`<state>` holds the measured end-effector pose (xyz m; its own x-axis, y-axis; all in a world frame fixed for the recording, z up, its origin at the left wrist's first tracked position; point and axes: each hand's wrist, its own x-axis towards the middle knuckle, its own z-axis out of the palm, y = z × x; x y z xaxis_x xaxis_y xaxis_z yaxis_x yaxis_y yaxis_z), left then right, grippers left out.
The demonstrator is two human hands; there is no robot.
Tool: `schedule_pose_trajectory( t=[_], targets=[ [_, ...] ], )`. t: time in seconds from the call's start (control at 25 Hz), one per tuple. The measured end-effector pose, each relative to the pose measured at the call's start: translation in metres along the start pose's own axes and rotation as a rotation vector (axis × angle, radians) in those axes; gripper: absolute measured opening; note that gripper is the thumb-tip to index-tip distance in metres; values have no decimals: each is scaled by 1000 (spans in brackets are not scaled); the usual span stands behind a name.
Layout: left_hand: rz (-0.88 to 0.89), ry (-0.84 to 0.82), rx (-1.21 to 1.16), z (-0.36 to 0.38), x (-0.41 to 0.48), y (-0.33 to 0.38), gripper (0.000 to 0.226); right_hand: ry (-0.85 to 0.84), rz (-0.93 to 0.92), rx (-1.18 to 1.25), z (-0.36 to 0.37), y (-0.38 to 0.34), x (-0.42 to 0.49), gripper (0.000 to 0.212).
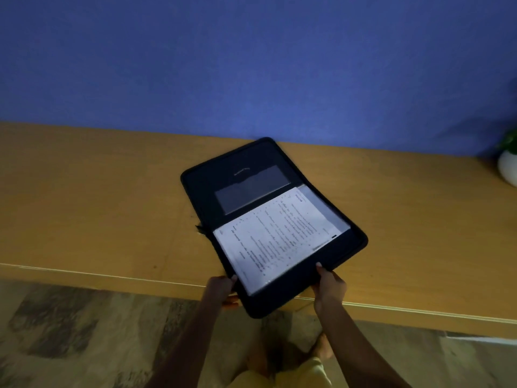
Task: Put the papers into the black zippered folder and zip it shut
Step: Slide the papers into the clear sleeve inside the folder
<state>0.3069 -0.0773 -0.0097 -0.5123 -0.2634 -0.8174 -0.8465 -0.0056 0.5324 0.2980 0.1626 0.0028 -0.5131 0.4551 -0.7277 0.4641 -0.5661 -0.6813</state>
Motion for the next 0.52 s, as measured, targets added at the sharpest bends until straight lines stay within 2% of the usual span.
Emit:
schedule_pose_trajectory(
  t=[0.16,0.28,0.4,0.52],
  targets=[
    [14,-268,-17,51,-30,2,16,-3,-19,27,-11,16,-15,11],
    [-10,-390,72,69,-39,17,25,33,-73,15,-20,4,-10,20],
    [-24,-320,78,49,-23,37,26,44,-117,-58,-28,-24,15,25],
    [49,-44,-28,14,5,55,24,36,-147,-147,-34,-50,45,29]
  ],
)
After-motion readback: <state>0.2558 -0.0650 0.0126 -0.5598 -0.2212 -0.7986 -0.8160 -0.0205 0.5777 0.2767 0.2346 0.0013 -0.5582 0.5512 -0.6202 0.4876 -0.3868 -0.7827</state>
